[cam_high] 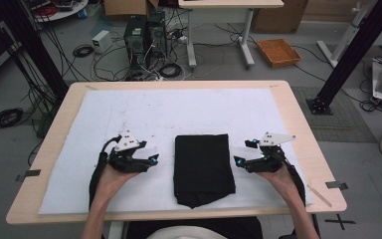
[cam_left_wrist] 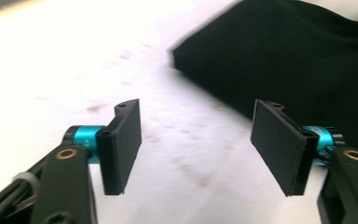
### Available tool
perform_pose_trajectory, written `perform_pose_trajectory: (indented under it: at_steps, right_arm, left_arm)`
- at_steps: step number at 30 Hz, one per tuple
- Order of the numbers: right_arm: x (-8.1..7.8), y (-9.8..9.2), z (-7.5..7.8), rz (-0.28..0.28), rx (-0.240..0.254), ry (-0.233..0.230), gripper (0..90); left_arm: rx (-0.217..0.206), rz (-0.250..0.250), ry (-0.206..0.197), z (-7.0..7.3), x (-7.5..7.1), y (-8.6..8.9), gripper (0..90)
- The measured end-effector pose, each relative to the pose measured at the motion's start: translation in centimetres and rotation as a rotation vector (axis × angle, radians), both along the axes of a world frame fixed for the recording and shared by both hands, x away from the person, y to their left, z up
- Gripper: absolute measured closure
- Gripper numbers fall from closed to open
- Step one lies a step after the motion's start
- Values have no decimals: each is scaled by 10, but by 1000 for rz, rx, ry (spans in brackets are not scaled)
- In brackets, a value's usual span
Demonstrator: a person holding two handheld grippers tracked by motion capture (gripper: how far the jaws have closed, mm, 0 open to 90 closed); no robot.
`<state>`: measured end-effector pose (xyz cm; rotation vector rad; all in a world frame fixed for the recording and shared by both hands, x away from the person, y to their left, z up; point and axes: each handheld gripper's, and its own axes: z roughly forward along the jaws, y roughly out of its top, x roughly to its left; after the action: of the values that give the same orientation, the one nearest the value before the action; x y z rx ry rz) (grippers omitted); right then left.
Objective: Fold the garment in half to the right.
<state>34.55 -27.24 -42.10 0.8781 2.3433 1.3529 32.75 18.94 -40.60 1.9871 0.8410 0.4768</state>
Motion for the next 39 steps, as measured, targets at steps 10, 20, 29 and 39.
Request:
perform_pose_trajectory:
  at_steps: [10, 20, 29, 39]
  right_arm:
    - [5, -22, 0, -142, 26, -32, 216]
    - [5, -39, -2, -173, 63, -41, 217]
    - [6, -38, -2, -189, 71, -45, 217]
    - [3, -36, -1, -185, 66, -43, 217]
  left_arm:
    - [-70, 175, -59, -1, -4, 63, 295]
    - [-127, 250, -85, -9, -15, 97, 295]
    - [-137, 263, -102, -10, -20, 102, 295]
    - [-144, 261, -91, -13, -19, 103, 295]
